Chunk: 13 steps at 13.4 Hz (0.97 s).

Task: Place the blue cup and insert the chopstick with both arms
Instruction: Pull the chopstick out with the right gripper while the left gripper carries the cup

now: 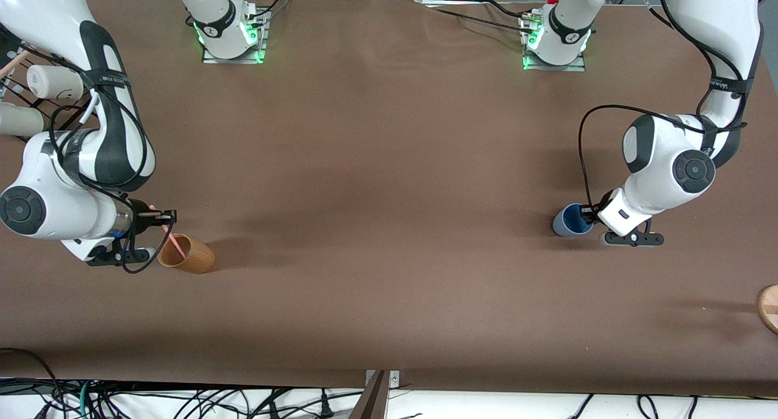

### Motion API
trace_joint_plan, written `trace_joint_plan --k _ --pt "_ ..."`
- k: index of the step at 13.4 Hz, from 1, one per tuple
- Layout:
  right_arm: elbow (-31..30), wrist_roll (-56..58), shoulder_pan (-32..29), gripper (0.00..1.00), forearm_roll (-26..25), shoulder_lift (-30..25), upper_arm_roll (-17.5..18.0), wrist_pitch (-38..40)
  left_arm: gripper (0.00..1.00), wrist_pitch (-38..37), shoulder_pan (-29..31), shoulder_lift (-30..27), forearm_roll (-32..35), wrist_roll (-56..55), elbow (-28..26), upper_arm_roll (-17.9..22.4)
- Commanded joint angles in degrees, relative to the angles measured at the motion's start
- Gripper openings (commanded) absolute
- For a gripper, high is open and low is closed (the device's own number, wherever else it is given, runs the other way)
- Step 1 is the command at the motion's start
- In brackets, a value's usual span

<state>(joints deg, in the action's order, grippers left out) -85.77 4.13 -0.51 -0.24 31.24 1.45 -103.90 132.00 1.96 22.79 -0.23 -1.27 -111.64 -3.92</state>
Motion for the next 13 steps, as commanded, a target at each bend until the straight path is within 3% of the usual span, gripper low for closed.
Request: trace_joint_plan --k 1,4,8,13 --pt "4.63 0.26 -0.11 0.0 0.24 -2.05 0.22 8.95 0.0 -2.1 -2.83 -0.64 -1.7 -0.75 1.86 0.14" --pt "9.11 0.35 -0.2 0.0 1.12 -4.42 0.4 19.41 0.0 -8.93 -10.1 0.58 -5.73 -6.17 8.78 -0.12" --pt "18.51 0.35 0.68 0.0 1.3 -4.78 0.93 30.84 0.0 -10.1 -23.47 4.88 -5.65 -16.29 18.72 -0.03" --pt "21.26 0.0 2.26 0.0 5.24 -4.78 0.93 32.63 0.0 -10.1 -36.22 15.15 -5.04 -30.52 31.02 0.49"
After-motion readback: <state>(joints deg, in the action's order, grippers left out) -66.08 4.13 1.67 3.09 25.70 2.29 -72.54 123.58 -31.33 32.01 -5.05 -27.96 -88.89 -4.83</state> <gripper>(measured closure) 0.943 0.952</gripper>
